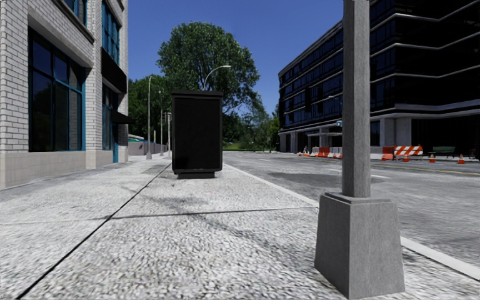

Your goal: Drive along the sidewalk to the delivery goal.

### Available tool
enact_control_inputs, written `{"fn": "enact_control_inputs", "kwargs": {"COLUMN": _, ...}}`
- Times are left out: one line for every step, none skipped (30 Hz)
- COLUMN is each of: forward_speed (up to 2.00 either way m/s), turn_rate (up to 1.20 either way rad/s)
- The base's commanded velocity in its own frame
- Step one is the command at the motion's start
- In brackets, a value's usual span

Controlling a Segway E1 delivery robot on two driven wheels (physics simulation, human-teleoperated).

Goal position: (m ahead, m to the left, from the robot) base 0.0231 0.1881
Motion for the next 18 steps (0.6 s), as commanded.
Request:
{"fn": "enact_control_inputs", "kwargs": {"forward_speed": 0.0, "turn_rate": 0.0}}
{"fn": "enact_control_inputs", "kwargs": {"forward_speed": 0.0, "turn_rate": 0.0}}
{"fn": "enact_control_inputs", "kwargs": {"forward_speed": 0.0, "turn_rate": 0.0}}
{"fn": "enact_control_inputs", "kwargs": {"forward_speed": 0.0, "turn_rate": 0.0}}
{"fn": "enact_control_inputs", "kwargs": {"forward_speed": 0.0, "turn_rate": 0.0}}
{"fn": "enact_control_inputs", "kwargs": {"forward_speed": 0.0, "turn_rate": 0.0}}
{"fn": "enact_control_inputs", "kwargs": {"forward_speed": 0.0, "turn_rate": 0.0}}
{"fn": "enact_control_inputs", "kwargs": {"forward_speed": 0.0, "turn_rate": 0.0}}
{"fn": "enact_control_inputs", "kwargs": {"forward_speed": 0.0, "turn_rate": 0.0}}
{"fn": "enact_control_inputs", "kwargs": {"forward_speed": 0.0, "turn_rate": 0.0}}
{"fn": "enact_control_inputs", "kwargs": {"forward_speed": 0.0, "turn_rate": 0.0}}
{"fn": "enact_control_inputs", "kwargs": {"forward_speed": 0.0, "turn_rate": 0.0}}
{"fn": "enact_control_inputs", "kwargs": {"forward_speed": 0.0, "turn_rate": 0.0}}
{"fn": "enact_control_inputs", "kwargs": {"forward_speed": 0.0, "turn_rate": 0.0}}
{"fn": "enact_control_inputs", "kwargs": {"forward_speed": 0.0, "turn_rate": 0.0}}
{"fn": "enact_control_inputs", "kwargs": {"forward_speed": 0.0, "turn_rate": 0.0}}
{"fn": "enact_control_inputs", "kwargs": {"forward_speed": 0.0, "turn_rate": 0.0}}
{"fn": "enact_control_inputs", "kwargs": {"forward_speed": 0.0, "turn_rate": 0.0}}
